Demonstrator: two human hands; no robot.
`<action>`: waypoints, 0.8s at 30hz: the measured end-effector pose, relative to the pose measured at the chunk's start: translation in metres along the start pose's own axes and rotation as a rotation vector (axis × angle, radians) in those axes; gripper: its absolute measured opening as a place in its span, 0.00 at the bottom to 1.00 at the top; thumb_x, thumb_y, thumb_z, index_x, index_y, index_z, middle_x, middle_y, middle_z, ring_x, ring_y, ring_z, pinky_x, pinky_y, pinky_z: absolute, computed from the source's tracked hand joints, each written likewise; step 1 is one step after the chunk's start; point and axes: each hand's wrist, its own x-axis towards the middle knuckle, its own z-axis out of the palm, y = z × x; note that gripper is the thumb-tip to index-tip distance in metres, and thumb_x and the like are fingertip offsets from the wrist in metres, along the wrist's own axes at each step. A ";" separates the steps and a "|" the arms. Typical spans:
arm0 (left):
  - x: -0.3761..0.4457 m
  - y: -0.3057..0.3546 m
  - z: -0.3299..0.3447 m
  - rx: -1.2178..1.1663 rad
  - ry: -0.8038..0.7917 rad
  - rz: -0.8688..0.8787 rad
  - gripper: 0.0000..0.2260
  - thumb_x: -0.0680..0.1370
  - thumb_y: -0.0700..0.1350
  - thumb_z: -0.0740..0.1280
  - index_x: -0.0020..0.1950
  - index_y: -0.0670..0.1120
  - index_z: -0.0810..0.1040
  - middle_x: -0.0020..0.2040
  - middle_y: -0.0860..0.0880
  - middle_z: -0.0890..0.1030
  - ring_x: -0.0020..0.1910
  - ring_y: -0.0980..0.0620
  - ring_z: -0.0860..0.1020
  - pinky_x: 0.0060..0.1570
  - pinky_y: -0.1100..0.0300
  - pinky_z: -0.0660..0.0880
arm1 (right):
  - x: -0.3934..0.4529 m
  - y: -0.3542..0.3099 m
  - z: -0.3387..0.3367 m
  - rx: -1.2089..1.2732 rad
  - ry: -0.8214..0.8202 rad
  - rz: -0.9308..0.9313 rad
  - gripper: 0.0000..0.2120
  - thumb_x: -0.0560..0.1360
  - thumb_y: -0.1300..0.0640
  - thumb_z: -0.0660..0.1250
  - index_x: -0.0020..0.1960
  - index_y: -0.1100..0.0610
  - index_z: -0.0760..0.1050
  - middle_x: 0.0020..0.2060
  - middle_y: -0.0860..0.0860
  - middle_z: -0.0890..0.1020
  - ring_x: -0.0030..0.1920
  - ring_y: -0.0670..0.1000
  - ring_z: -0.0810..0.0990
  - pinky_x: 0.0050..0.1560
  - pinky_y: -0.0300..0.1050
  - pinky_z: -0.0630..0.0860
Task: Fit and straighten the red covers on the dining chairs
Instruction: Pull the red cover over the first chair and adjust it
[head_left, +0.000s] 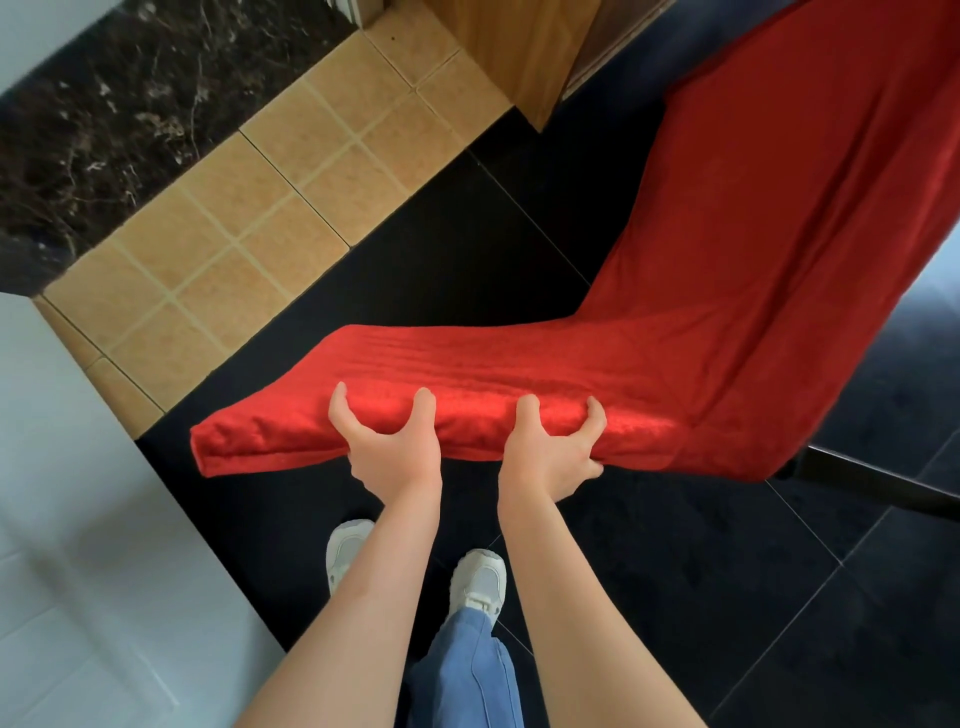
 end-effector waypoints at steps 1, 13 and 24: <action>0.000 -0.001 -0.001 -0.001 0.003 -0.003 0.35 0.69 0.53 0.75 0.69 0.67 0.59 0.55 0.54 0.67 0.50 0.48 0.74 0.46 0.55 0.71 | 0.000 0.001 0.000 0.006 0.004 0.003 0.32 0.68 0.46 0.71 0.69 0.36 0.62 0.54 0.52 0.63 0.39 0.50 0.74 0.32 0.40 0.68; -0.006 -0.014 -0.018 -0.007 0.036 -0.037 0.35 0.69 0.49 0.75 0.70 0.64 0.61 0.53 0.54 0.67 0.45 0.53 0.74 0.43 0.58 0.71 | -0.009 0.016 -0.007 -0.012 0.025 0.001 0.30 0.68 0.49 0.72 0.67 0.39 0.65 0.54 0.52 0.64 0.36 0.48 0.73 0.30 0.39 0.65; -0.004 -0.036 -0.060 0.057 0.065 -0.087 0.36 0.67 0.51 0.74 0.70 0.64 0.60 0.48 0.57 0.69 0.41 0.55 0.73 0.47 0.54 0.69 | -0.039 0.049 -0.011 -0.054 0.057 0.048 0.29 0.68 0.49 0.72 0.66 0.39 0.65 0.52 0.52 0.65 0.36 0.47 0.71 0.34 0.42 0.68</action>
